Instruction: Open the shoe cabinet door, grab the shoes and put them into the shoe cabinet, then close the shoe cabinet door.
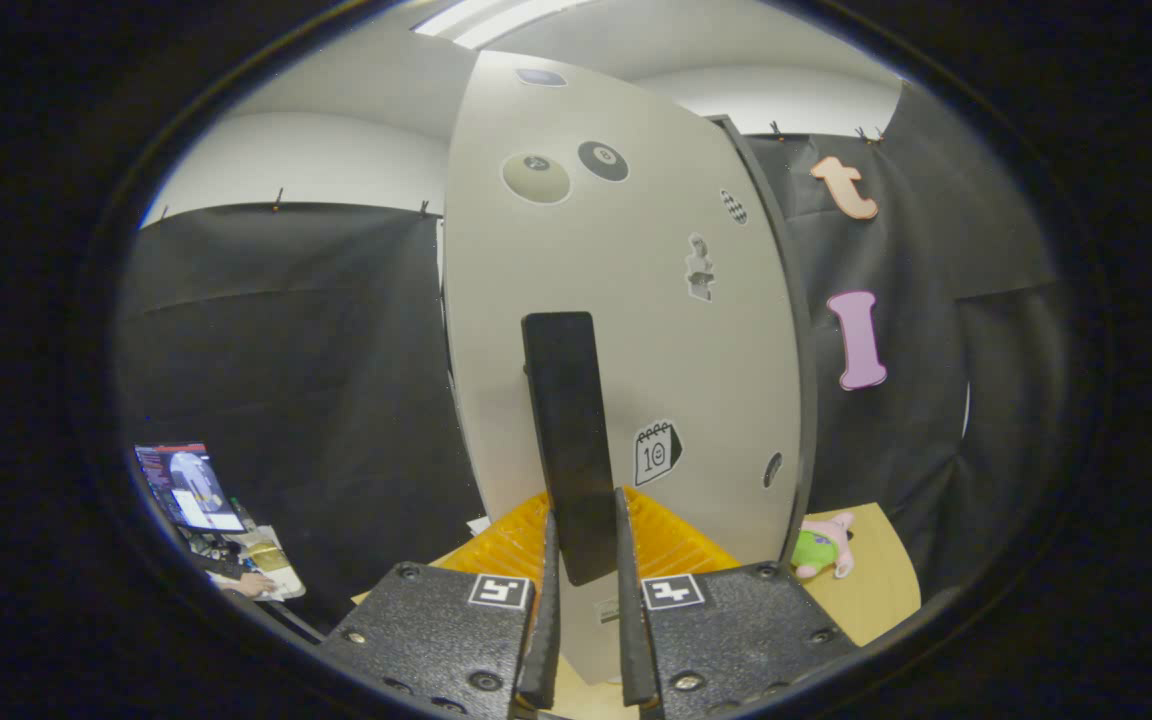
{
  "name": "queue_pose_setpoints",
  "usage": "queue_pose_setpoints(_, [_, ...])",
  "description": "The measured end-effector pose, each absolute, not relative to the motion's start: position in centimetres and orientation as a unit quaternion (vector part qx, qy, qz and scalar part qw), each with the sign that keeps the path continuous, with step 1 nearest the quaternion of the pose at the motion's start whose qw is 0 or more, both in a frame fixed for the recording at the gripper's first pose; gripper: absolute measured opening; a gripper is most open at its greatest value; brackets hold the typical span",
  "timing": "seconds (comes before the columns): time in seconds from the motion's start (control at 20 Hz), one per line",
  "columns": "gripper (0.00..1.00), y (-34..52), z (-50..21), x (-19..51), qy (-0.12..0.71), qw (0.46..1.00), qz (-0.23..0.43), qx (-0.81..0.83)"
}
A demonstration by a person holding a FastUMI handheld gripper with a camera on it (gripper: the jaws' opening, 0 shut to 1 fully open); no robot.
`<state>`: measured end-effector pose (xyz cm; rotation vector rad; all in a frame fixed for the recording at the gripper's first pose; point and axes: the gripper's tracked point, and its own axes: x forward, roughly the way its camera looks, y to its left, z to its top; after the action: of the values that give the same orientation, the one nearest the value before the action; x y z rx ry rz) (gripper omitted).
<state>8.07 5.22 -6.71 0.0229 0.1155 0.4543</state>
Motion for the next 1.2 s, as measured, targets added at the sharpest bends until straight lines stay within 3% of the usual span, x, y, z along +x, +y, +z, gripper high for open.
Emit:
queue_pose_setpoints(0.6, [0.18, -1.7, -5.5, 8.4, 0.026, 0.992, 0.119, 0.016])
queue_pose_setpoints(0.8, [0.07, -6.0, -4.2, 9.1, 0.003, 0.998, 0.053, 0.025])
queue_pose_setpoints(0.95, [0.05, -6.6, -5.1, 8.5, 0.018, 0.994, 0.09, 0.067])
queue_pose_setpoints(1.2, [0.06, -7.4, -5.1, 8.8, 0.018, 0.995, 0.078, 0.063])
